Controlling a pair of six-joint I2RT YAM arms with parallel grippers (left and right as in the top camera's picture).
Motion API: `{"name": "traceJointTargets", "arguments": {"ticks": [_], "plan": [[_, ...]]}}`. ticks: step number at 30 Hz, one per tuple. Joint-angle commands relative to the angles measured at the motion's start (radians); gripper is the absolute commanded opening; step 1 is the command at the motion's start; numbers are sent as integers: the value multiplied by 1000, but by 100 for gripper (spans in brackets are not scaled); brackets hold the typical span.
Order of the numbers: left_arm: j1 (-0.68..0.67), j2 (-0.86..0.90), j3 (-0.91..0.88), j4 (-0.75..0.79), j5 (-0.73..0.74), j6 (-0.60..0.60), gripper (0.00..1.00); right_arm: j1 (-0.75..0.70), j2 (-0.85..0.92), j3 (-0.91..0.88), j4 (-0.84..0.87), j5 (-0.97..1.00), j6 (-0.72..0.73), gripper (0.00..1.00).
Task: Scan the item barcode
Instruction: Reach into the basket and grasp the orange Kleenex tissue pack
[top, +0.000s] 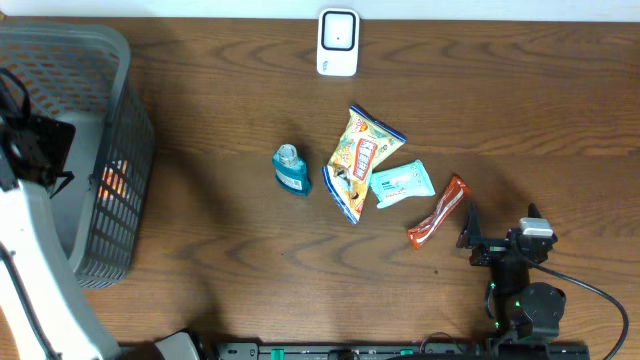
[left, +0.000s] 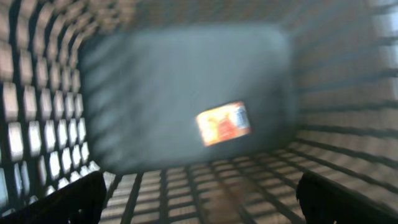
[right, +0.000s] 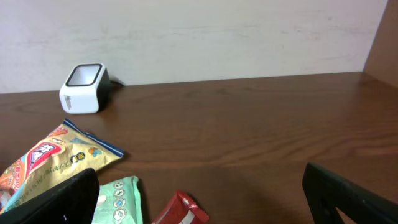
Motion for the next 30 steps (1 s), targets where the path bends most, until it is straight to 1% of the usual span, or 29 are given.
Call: {"name": "traceJointTargets", "arguments": {"ticks": [1, 5, 7, 15, 22, 27, 30], "plan": [[15, 76, -12, -37, 40, -224, 98, 5, -2, -3, -2, 11, -12, 99], [15, 177, -12, -36, 94, -224, 99, 5, -2, -3, -2, 11, -12, 99], [15, 228, -13, -36, 95, -224, 91, 5, -2, -3, -2, 11, -12, 99], [15, 370, -24, -13, 94, -224, 91, 5, -2, -3, -3, 11, -12, 99], [15, 391, -130, 124, 95, -211, 91, 5, -2, -3, -2, 11, -12, 99], [15, 391, -208, 219, 122, -147, 91, 5, -2, -3, -2, 11, -12, 99], [15, 391, -254, 288, 142, -140, 91, 5, -2, -3, -2, 11, -12, 99]]}}
